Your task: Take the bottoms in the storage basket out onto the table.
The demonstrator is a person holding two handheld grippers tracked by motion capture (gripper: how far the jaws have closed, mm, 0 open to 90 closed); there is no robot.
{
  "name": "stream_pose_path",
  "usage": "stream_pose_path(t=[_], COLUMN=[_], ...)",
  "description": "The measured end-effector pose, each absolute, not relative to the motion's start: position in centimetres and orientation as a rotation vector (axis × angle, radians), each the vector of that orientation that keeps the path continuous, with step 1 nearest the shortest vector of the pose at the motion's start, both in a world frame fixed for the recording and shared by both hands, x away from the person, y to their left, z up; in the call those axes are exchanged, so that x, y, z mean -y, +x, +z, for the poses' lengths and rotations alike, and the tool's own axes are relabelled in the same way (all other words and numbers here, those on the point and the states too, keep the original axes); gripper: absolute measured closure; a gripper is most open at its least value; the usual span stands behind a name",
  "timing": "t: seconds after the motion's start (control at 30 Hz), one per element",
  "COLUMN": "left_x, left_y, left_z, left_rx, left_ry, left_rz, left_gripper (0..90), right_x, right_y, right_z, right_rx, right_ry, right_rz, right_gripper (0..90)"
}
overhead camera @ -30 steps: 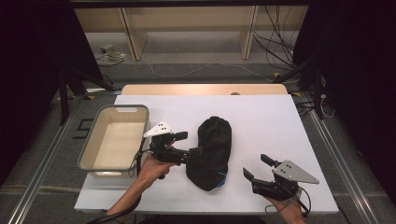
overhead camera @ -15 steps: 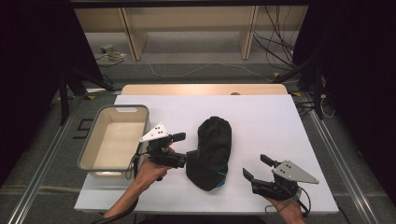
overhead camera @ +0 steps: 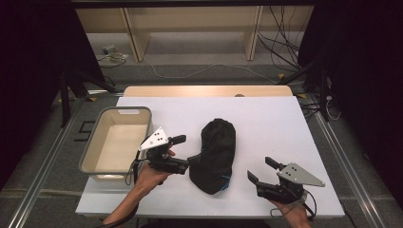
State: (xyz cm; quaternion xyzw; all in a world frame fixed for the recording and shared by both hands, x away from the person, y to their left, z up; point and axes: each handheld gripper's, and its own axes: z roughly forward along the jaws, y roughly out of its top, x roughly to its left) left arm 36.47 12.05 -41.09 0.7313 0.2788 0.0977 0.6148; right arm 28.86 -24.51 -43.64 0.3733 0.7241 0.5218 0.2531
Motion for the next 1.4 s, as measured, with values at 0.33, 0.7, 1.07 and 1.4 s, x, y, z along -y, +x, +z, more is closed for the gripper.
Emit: stream_pose_path(t=[0.33, 0.7, 1.07, 1.4], left_x=[-12.8, -13.4, -13.9, -14.3], left_y=[35.9, 35.4, 34.8, 34.4], left_z=[-41.2, -40.9, -41.1, -41.3], left_rx=[-0.636, -0.612, -0.608, -0.613], left_ry=[1.684, 1.693, 1.695, 1.7], left_rz=[0.259, 0.29, 0.301, 0.308], left_gripper=[6.9, 6.7, 6.3, 5.9], right_x=[24.6, 24.5, 24.5, 24.5], right_y=[28.9, 28.9, 28.9, 28.8], right_z=[-43.7, -43.6, -43.6, -43.6], right_rx=[-1.965, -1.967, -1.966, -1.962], right_ry=[1.013, 1.011, 1.007, 1.005], right_rz=[1.42, 1.416, 1.42, 1.421], right_gripper=[22.2, 22.2, 22.1, 21.2])
